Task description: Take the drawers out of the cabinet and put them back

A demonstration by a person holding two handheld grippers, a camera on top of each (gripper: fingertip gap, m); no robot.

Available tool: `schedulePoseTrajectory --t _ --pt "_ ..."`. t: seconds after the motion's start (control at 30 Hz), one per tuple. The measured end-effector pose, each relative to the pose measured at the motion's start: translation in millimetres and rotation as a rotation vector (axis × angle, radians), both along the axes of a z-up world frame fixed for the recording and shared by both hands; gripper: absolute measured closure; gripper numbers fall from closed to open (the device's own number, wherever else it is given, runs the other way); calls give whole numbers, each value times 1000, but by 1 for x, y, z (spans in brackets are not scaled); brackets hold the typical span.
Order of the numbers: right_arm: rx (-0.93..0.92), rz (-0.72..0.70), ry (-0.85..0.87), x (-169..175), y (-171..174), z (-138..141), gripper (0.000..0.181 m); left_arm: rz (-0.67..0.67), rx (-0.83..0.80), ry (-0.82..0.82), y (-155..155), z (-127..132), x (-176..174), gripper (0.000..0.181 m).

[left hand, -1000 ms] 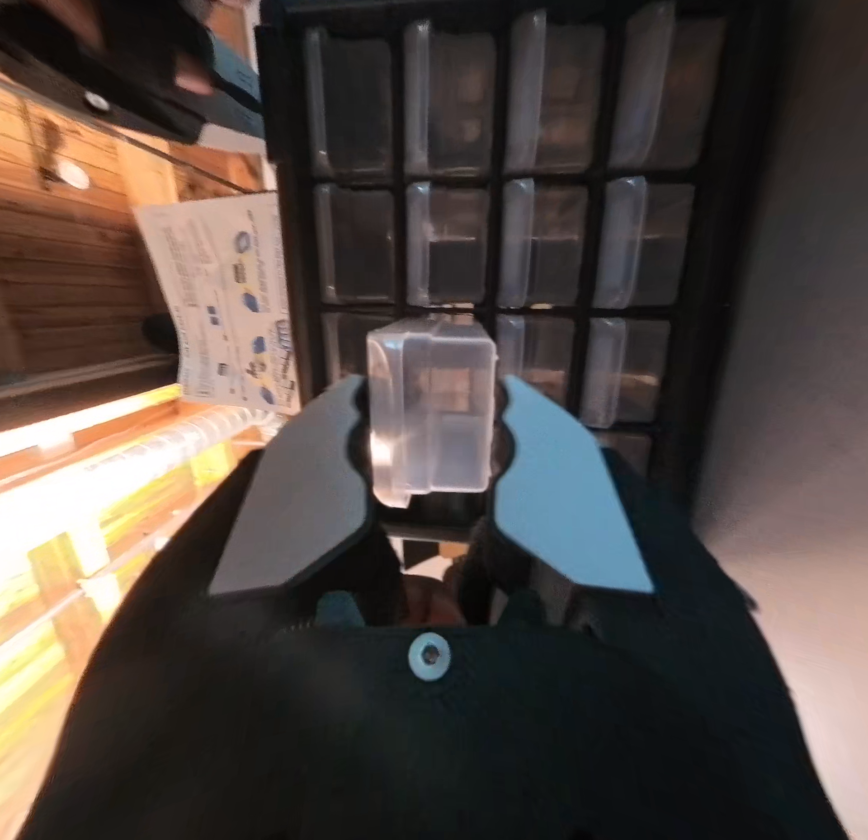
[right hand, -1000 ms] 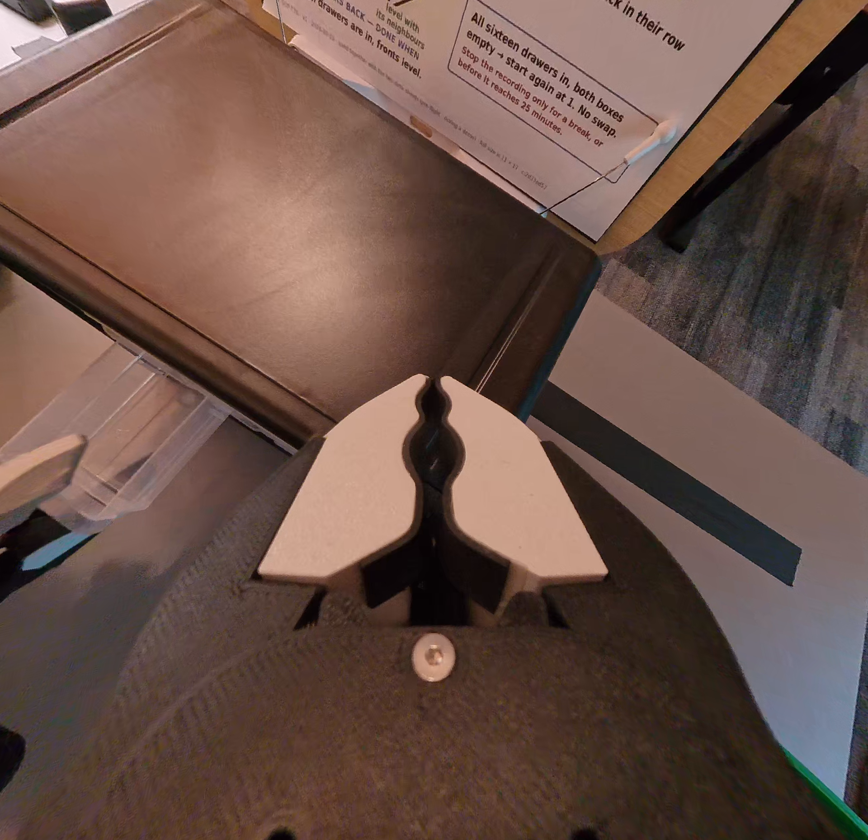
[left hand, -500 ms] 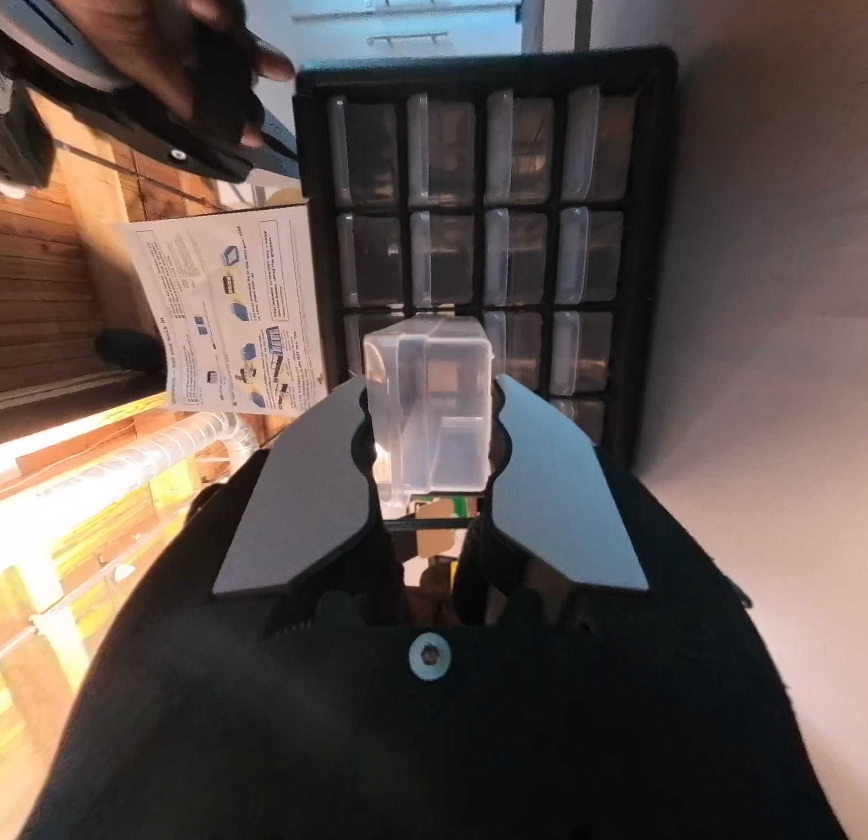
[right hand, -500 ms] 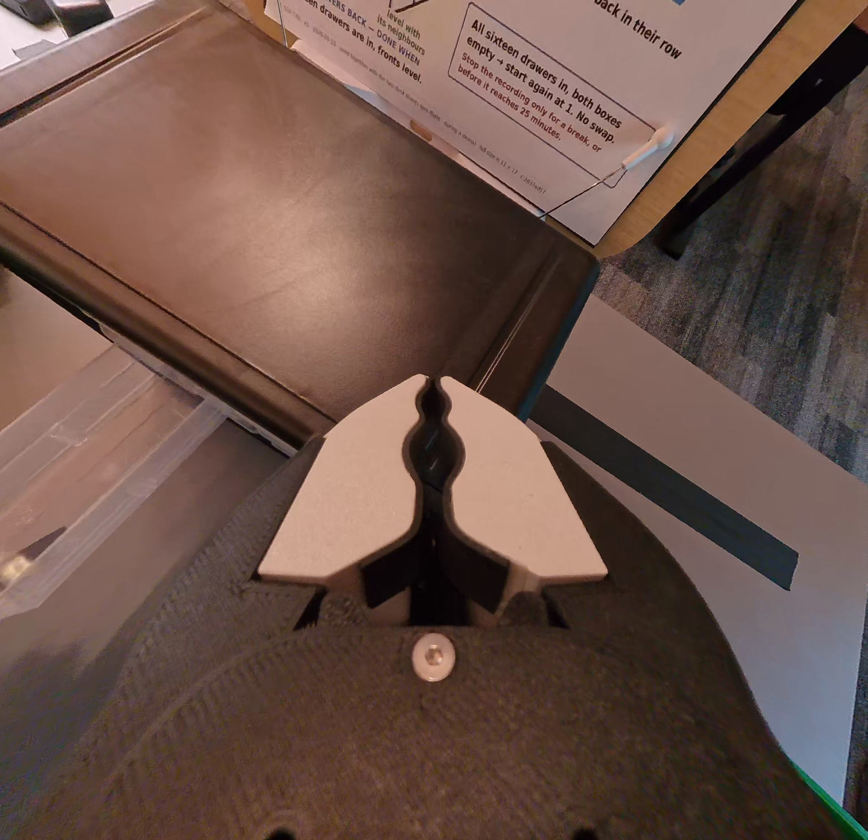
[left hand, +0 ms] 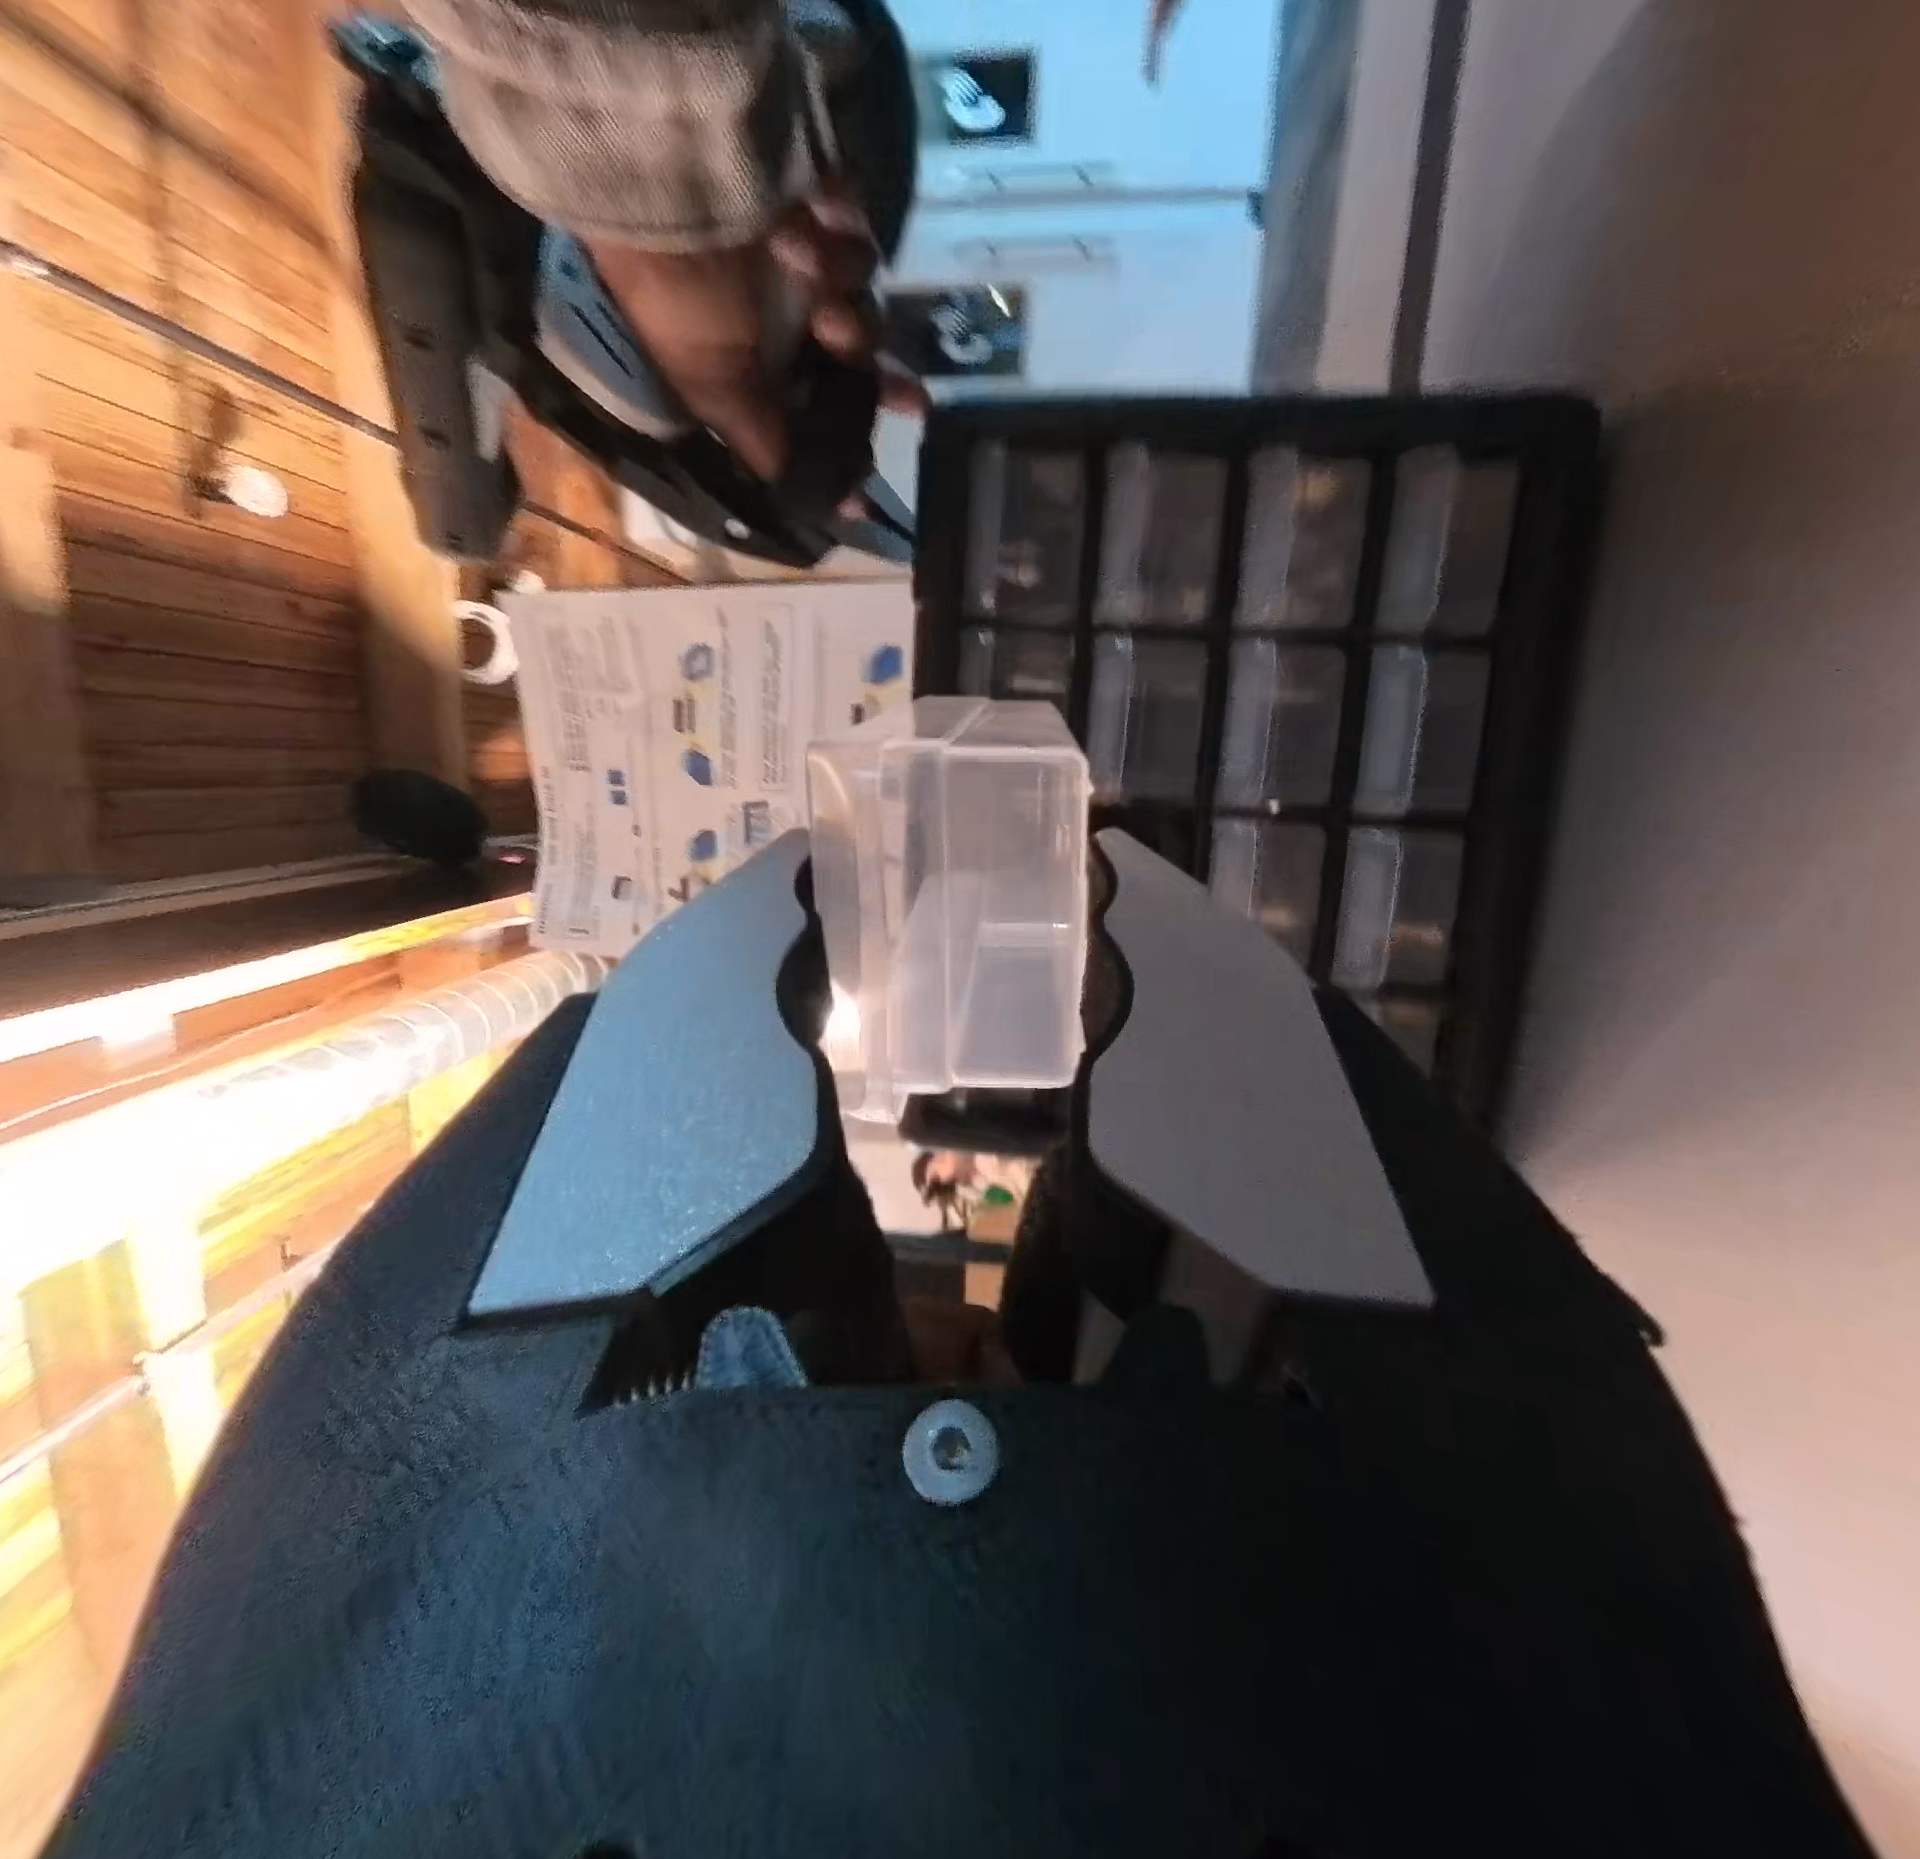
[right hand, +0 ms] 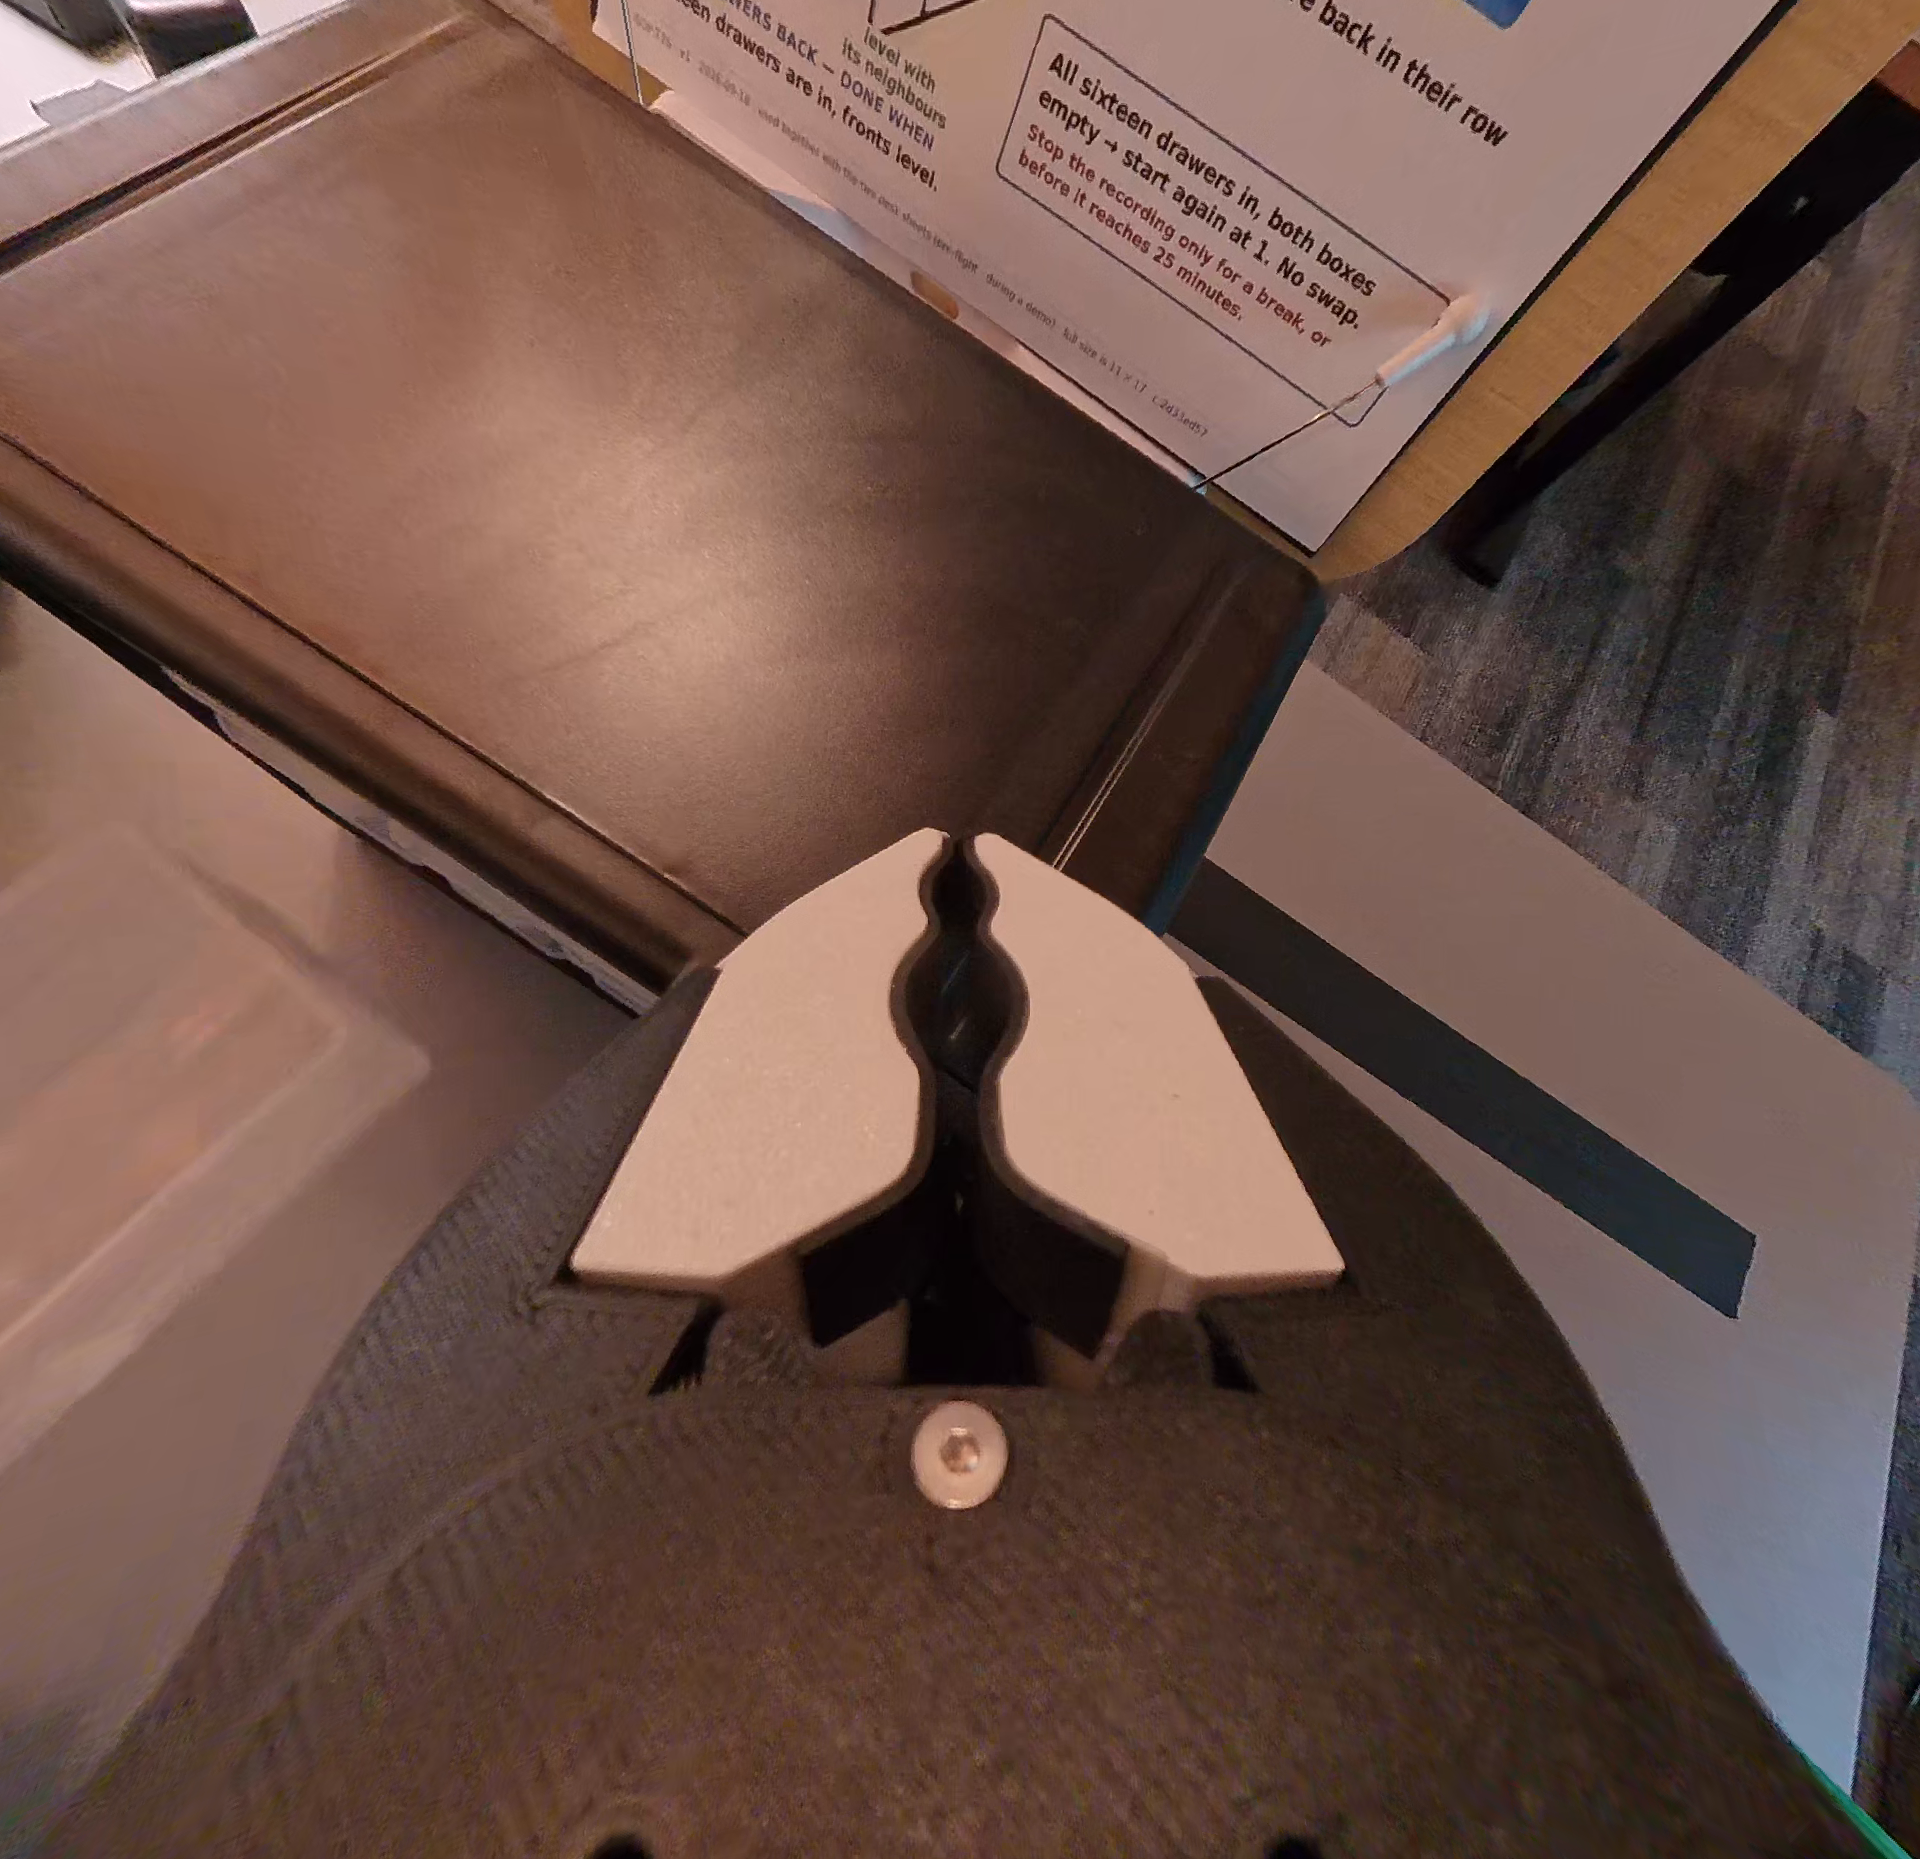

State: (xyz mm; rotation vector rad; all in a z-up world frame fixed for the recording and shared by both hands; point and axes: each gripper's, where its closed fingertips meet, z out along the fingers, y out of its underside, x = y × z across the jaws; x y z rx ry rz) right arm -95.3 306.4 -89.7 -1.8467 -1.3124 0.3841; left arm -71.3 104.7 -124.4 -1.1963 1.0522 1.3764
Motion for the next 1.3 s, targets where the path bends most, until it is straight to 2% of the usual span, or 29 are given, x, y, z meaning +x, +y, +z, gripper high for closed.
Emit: schedulePoseTrajectory --t 0.17,0.23,0.3,0.33,0.4,0.47,0.57,0.63,0.73,0.83,1.0,1.07,1.1,1.17,1.23,1.3 --pt "57 26 11 0 -3 1 181 -158 167 37 -8 -13 22 135" --pt "74 121 73 0 -21 7 159 -174 159 -16 -6 -13 17 135" --pt "113 285 194 3 -56 21 139 -177 149 -92 -3 -11 9 135" --pt "170 366 240 10 -74 28 127 -185 141 -114 -3 -10 5 135" --pt "332 554 254 32 -117 30 117 -202 128 -139 -3 -12 2 135" --pt "532 689 184 58 -153 14 115 -210 108 -148 -2 -15 2 135" --pt "923 778 21 83 -195 -20 119 -246 74 -129 -3 -20 13 137" --pt "1128 801 -69 89 -217 -40 122 -276 54 -106 -5 -24 23 137" --pt "1359 773 -199 85 -227 -57 121 -324 30 -81 -9 -28 38 136" --pt "1383 723 -202 77 -220 -61 121 -365 15 -66 -15 -30 48 135" --pt "1452 706 -217 72 -215 -63 134 -407 34 -88 -18 -26 49 134" --pt "1454 690 -176 74 -214 -59 135 -483 49 -181 -24 -19 55 130" --pt "1463 668 -145 76 -213 -55 136 -524 44 -256 -28 -15 57 123" --pt "1466 620 -61 83 -210 -41 136 -616 6 -476 -35 -2 59 113" --pt "1471 566 56 92 -210 -23 137 -734 -49 -820 -42 16 55 103" --pt "1500 529 184 100 -217 -3 136 -867 -154 -1314 -43 35 43 96"
